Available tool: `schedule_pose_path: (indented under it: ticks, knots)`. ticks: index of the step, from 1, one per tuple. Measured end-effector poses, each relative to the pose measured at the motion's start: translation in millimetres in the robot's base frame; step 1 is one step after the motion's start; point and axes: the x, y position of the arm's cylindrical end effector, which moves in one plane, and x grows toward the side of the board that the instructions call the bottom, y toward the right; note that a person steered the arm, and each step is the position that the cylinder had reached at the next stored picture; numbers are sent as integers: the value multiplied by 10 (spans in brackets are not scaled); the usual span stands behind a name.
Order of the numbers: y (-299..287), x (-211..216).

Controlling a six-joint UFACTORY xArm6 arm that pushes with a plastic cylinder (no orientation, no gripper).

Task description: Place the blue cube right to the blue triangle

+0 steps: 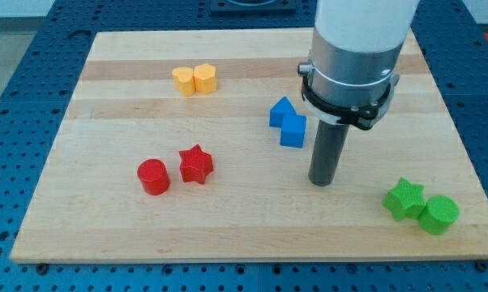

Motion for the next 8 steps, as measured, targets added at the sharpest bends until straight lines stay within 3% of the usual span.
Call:
schedule_pose_path:
  ticks: [2,6,7,8]
  knots:
    - [-526,68]
    - [-12,-823]
    - [7,-821]
    - [-330,-559]
